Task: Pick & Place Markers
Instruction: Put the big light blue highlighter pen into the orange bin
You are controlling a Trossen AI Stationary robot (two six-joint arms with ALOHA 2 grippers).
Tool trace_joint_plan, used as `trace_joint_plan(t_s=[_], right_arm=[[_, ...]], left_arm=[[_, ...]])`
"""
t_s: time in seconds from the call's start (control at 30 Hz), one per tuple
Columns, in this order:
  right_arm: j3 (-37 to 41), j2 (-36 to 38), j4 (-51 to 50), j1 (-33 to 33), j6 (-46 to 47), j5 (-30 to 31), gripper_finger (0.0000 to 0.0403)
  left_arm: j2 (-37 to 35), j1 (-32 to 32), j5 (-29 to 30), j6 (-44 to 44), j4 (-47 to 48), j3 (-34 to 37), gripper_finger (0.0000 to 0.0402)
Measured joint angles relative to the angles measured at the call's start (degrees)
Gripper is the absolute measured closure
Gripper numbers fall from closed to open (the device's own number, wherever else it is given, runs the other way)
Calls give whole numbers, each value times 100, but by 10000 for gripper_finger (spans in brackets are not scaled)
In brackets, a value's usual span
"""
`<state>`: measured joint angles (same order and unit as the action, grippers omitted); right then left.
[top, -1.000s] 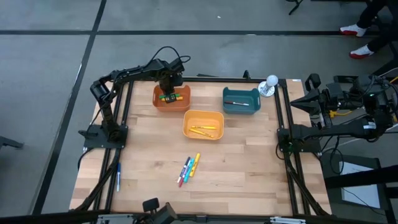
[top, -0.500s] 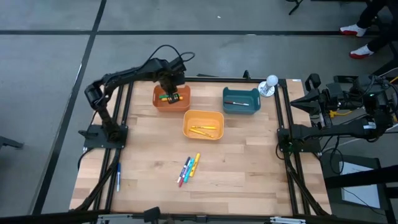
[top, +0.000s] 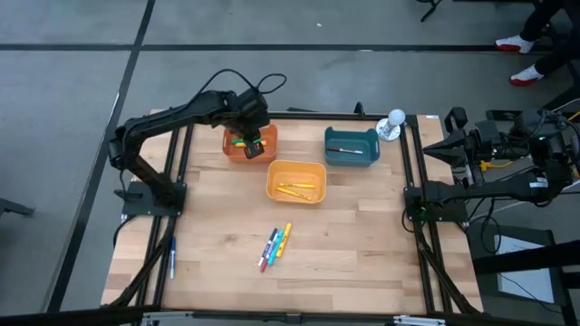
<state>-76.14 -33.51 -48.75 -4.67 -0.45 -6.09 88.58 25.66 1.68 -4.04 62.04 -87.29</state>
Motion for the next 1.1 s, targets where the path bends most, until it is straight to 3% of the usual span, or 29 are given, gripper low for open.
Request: trace_joint_plan(t_s=[0.5,1.1], right_arm=[[1,-1,0,-1,-1,-2,379],[-2,-1,0,1,-2,0,379]], left_arm=[[-445,-1515,-1,1402,373,0,400],[-442,-3319,37,4398,553,0,400]])
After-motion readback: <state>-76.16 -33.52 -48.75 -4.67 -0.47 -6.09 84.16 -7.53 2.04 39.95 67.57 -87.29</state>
